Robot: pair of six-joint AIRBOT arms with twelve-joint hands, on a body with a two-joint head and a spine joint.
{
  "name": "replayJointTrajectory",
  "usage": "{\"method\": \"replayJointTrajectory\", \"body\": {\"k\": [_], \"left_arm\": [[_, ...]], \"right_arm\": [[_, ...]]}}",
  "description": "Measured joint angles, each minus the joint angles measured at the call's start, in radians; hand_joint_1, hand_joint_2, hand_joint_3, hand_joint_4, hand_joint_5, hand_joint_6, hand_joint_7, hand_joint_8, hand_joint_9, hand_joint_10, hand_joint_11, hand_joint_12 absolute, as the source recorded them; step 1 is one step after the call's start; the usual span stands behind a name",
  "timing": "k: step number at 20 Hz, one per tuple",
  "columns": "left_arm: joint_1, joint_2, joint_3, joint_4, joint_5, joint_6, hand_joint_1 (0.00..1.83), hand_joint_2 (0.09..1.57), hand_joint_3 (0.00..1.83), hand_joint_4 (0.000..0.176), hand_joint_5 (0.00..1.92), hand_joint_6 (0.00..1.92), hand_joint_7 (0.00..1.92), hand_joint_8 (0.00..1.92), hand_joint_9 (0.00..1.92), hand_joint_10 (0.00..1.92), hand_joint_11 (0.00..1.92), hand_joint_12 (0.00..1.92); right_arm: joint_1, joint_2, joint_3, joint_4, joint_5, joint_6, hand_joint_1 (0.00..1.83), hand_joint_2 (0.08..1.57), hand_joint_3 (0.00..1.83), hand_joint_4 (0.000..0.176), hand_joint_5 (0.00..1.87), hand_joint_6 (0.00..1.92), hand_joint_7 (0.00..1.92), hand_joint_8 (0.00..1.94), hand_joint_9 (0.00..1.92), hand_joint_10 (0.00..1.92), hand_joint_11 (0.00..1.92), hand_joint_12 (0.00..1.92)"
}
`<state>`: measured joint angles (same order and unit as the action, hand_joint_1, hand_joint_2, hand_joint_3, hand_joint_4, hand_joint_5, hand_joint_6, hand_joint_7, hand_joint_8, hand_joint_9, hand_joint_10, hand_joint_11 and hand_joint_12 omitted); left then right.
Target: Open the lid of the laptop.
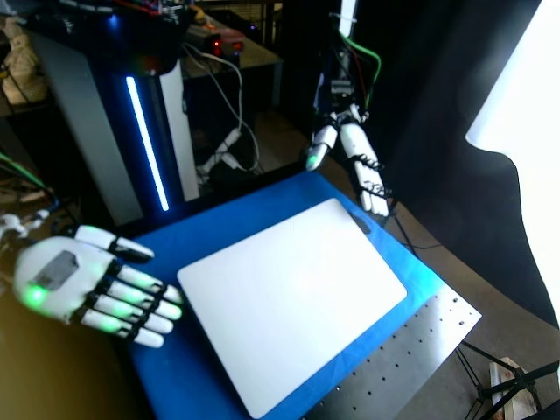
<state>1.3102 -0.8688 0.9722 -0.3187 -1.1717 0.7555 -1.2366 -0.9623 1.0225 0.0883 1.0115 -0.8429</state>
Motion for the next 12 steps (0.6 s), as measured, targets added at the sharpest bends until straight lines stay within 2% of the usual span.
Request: {"method": "replayJointTrajectory", "body": {"k": [6,7,10,11,12], "left_arm": [[0.0,-0.002,0.0,-0.003,0.001,0.0,0.03,1.14,0.0,0.0,0.0,0.0,0.0,0.0,0.0,0.0,0.0,0.0],[0.0,-0.002,0.0,-0.002,0.0,0.0,0.04,1.13,0.0,0.013,0.0,0.0,0.0,0.0,0.0,0.0,0.0,0.0],[0.0,-0.009,0.0,-0.011,-0.002,0.0,0.04,1.15,0.0,0.007,0.0,0.0,0.0,0.0,0.0,0.0,0.0,0.0],[0.0,-0.013,0.0,-0.01,-0.001,0.0,0.02,1.14,0.0,0.0,0.0,0.0,0.0,0.0,0.0,0.0,0.0,0.0],[0.0,-0.014,0.0,-0.006,0.003,0.0,0.0,1.14,0.0,0.005,0.0,0.0,0.0,0.0,0.0,0.0,0.0,0.0]], "right_arm": [[0.013,-0.014,0.0,-0.007,-0.011,0.0,0.0,1.29,0.0,0.0,0.0,0.0,0.0,0.0,0.0,0.0,0.0,0.0],[0.018,-0.018,0.0,-0.016,-0.014,0.0,0.0,1.29,0.0,0.0,0.0,0.0,0.0,0.0,0.0,0.0,0.0,0.0],[0.038,-0.032,0.0,-0.046,-0.035,0.0,0.0,1.25,0.0,0.0,0.0,0.0,0.0,0.0,0.0,0.0,0.0,0.0],[0.038,-0.034,0.0,-0.05,-0.042,0.0,0.0,1.25,0.0,0.0,0.0,0.0,0.0,0.0,0.0,0.0,0.0,0.0],[0.038,-0.034,0.002,-0.061,-0.053,0.0,0.0,1.25,0.0,0.0,0.0,0.0,0.0,0.0,0.0,0.0,0.0,0.0]]}}
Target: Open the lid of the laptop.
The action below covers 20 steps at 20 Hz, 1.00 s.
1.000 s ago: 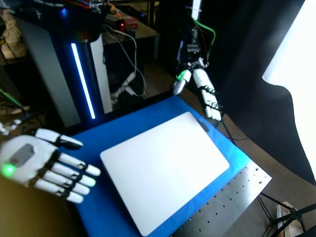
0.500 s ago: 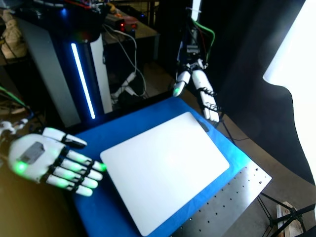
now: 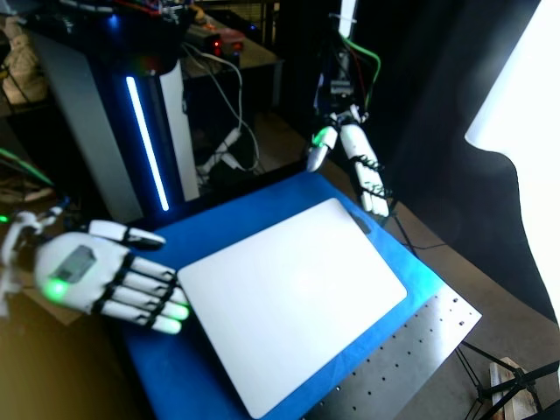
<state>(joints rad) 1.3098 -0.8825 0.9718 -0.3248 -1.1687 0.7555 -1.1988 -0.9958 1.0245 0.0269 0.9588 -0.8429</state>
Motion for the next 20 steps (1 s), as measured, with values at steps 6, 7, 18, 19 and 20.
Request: {"method": "replayJointTrajectory", "body": {"k": [6,7,18,19,20], "left_arm": [[0.0,-0.003,0.0,-0.004,-0.003,0.0,0.01,1.15,0.0,0.0,0.0,0.0,0.0,0.0,0.0,0.0,0.0,0.0],[0.0,-0.006,0.0,-0.005,-0.003,0.0,0.01,1.15,0.0,0.0,0.0,0.0,0.0,0.0,0.0,0.0,0.0,0.0],[0.0,-0.014,0.0,-0.003,0.002,0.0,0.03,1.14,0.0,0.0,0.0,0.0,0.0,0.0,0.0,0.0,0.0,0.0],[0.0,-0.014,0.0,-0.003,0.001,0.0,0.02,1.14,0.0,0.0,0.0,0.0,0.0,0.0,0.0,0.0,0.0,0.0],[0.0,-0.014,0.0,-0.003,0.001,0.0,0.03,1.14,0.0,0.0,0.0,0.0,0.0,0.0,0.0,0.0,0.0,0.0]], "right_arm": [[0.026,-0.02,0.004,-0.053,-0.059,-0.001,0.0,1.2,0.0,0.0,0.0,0.0,0.0,0.0,0.0,0.0,0.0,0.0],[0.034,-0.024,0.005,-0.063,-0.066,0.0,0.0,1.2,0.0,0.0,0.0,0.0,0.0,0.0,0.0,0.0,0.0,0.0],[0.127,-0.059,0.049,-0.145,-0.141,0.0,0.0,1.23,0.0,0.0,0.0,0.0,0.0,0.0,0.0,0.0,0.0,0.0],[0.138,-0.065,0.056,-0.16,-0.16,0.003,0.0,1.23,0.0,0.0,0.0,0.0,0.0,0.0,0.0,0.0,0.0,0.0],[0.15,-0.07,0.062,-0.172,-0.178,0.003,0.0,1.22,0.0,0.0,0.0,0.0,0.0,0.0,0.0,0.0,0.0,0.0]]}}
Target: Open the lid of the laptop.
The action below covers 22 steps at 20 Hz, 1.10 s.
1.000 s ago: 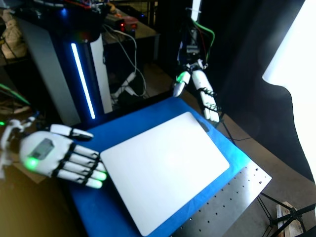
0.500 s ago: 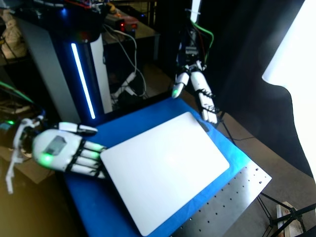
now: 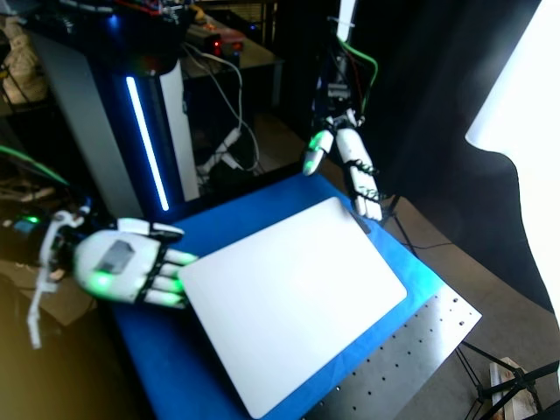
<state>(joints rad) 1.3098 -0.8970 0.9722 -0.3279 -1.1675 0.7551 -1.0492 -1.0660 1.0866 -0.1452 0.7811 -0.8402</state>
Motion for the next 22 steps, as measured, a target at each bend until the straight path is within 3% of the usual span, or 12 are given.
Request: {"method": "replayJointTrajectory", "body": {"k": [5,10,12,17,19,22], "left_arm": [[0.0,-0.003,0.0,0.0,-0.002,0.0,0.08,1.14,0.0,0.0,0.0,0.0,0.0,0.0,0.0,0.0,0.0,0.0],[0.0,-0.006,0.003,0.014,0.007,-0.002,0.26,1.13,0.0,0.0,0.0,0.0,0.0,0.0,0.0,0.0,0.0,0.0],[0.0,-0.012,0.011,0.011,0.009,-0.003,0.44,1.07,0.0,0.054,0.0,0.0,0.0,0.0,0.0,0.0,0.0,0.0],[-0.023,-0.026,0.037,0.011,0.036,-0.003,0.48,1.03,0.0,0.065,0.0,0.0,0.0,0.0,0.0,0.0,0.0,0.0],[-0.07,-0.056,0.068,0.018,0.074,-0.003,0.58,1.0,0.0,0.054,0.0,0.0,0.0,0.0,0.0,0.0,0.0,0.0],[-0.141,-0.09,0.11,0.051,0.147,-0.002,0.59,0.97,0.0,0.083,0.0,0.0,0.0,0.0,0.0,0.0,0.0,0.0]], "right_arm": [[0.044,-0.034,0.036,-0.04,-0.053,0.0,0.0,1.22,0.0,0.0,0.0,0.0,0.0,0.0,0.0,0.0,0.0,0.0],[0.076,-0.072,0.085,-0.063,-0.079,-0.001,0.0,1.23,0.0,0.0,0.0,0.0,0.0,0.0,0.0,0.0,0.0,0.0],[0.076,-0.075,0.09,-0.066,-0.08,-0.001,0.0,1.23,0.0,0.0,0.0,0.0,0.0,0.0,0.0,0.0,0.0,0.0],[0.076,-0.075,0.09,-0.069,-0.08,0.01,0.0,1.23,0.0,0.0,0.0,0.0,0.0,0.0,0.0,0.0,0.0,0.0],[0.076,-0.071,0.092,-0.077,-0.082,0.032,0.0,1.21,0.0,0.0,0.0,0.0,0.0,0.0,0.0,0.0,0.0,0.0],[0.08,-0.065,0.092,-0.082,-0.087,0.043,0.0,1.2,0.0,0.0,0.0,0.0,0.0,0.0,0.0,0.0,0.0,0.0]]}}
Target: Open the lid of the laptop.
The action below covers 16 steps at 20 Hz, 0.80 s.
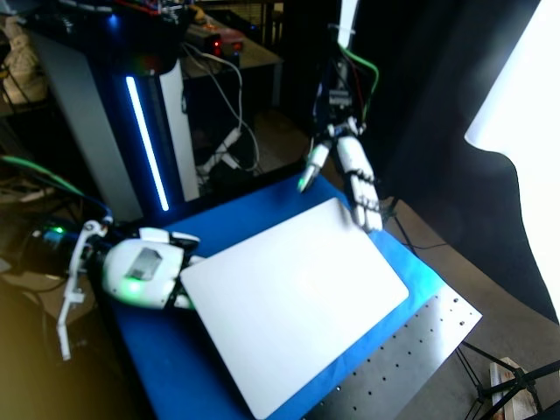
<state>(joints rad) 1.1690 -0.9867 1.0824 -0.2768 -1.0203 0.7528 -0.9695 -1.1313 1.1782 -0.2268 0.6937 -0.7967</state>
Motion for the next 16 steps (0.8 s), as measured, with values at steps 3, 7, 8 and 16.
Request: {"method": "replayJointTrajectory", "body": {"k": [3,7,8,16], "left_arm": [[-0.082,-0.031,0.052,0.039,0.06,0.0,0.77,0.96,0.0,0.139,0.0,0.0,0.0,0.0,0.0,0.0,0.0,0.0],[-0.131,-0.056,0.08,0.029,0.113,0.028,0.77,0.95,0.0,0.164,0.0,0.0,0.0,0.0,0.0,0.0,0.0,0.0],[-0.14,-0.057,0.081,0.028,0.123,0.039,0.76,0.96,0.0,0.164,0.0,0.0,0.0,0.0,0.0,0.0,0.0,0.0],[-0.256,-0.064,0.115,0.117,0.153,0.047,0.65,1.01,0.01,0.117,0.0,0.0,0.0,0.0,0.0,0.0,0.0,0.0]], "right_arm": [[0.0,0.006,0.0,-0.004,-0.005,0.002,0.0,1.18,0.0,0.0,0.0,0.0,0.0,0.0,0.0,0.0,0.0,0.0],[0.0,0.008,0.0,-0.003,-0.006,0.003,0.0,1.21,0.0,0.0,0.0,0.0,0.0,0.0,0.0,0.0,0.0,0.0],[0.0,0.009,0.0,-0.003,-0.006,0.003,0.0,1.21,0.0,0.0,0.0,0.0,0.0,0.0,0.0,0.0,0.0,0.0],[0.001,0.014,-0.004,-0.006,-0.011,0.004,0.0,1.2,0.0,0.0,0.0,0.0,0.0,0.0,0.0,0.0,0.0,0.0]]}}
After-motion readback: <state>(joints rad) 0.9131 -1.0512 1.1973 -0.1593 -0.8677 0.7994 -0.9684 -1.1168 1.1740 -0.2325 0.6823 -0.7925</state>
